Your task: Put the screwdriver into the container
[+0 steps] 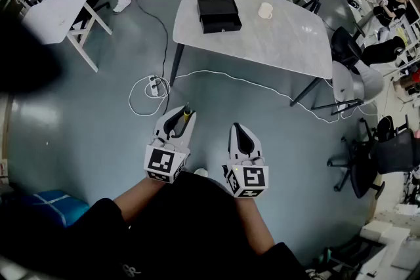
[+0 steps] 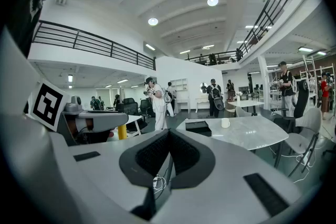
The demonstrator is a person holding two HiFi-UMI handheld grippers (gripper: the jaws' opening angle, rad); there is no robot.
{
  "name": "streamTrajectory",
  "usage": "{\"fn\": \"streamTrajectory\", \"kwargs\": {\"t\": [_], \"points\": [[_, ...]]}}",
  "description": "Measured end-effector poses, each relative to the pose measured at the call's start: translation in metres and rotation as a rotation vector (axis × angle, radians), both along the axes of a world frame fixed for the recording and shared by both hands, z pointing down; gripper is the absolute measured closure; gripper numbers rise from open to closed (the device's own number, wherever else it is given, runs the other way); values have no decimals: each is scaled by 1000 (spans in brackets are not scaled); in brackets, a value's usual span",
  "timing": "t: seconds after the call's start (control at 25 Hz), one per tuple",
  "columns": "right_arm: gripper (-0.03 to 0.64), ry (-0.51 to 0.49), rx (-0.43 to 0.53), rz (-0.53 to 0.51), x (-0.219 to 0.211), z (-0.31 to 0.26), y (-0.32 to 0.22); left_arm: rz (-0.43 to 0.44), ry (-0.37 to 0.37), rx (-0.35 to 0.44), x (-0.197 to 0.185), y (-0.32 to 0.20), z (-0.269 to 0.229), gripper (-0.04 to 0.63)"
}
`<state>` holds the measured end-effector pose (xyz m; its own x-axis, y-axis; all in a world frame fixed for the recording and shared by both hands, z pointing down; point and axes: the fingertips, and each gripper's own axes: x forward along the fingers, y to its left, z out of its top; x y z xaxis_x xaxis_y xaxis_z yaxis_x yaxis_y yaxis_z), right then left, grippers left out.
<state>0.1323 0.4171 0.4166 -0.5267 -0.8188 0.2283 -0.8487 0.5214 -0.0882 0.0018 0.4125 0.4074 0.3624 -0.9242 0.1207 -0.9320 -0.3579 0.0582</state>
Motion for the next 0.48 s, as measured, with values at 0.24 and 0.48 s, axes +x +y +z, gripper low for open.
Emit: {"fn": "streamTrajectory", "kwargs": {"t": [0.24, 0.48], "points": [[606, 7, -13, 44, -27, 5, -58, 15, 8, -11, -33, -55, 8, 500], [606, -2, -20, 100, -71, -9, -120, 54, 63, -31, -84, -108, 1, 500]]}}
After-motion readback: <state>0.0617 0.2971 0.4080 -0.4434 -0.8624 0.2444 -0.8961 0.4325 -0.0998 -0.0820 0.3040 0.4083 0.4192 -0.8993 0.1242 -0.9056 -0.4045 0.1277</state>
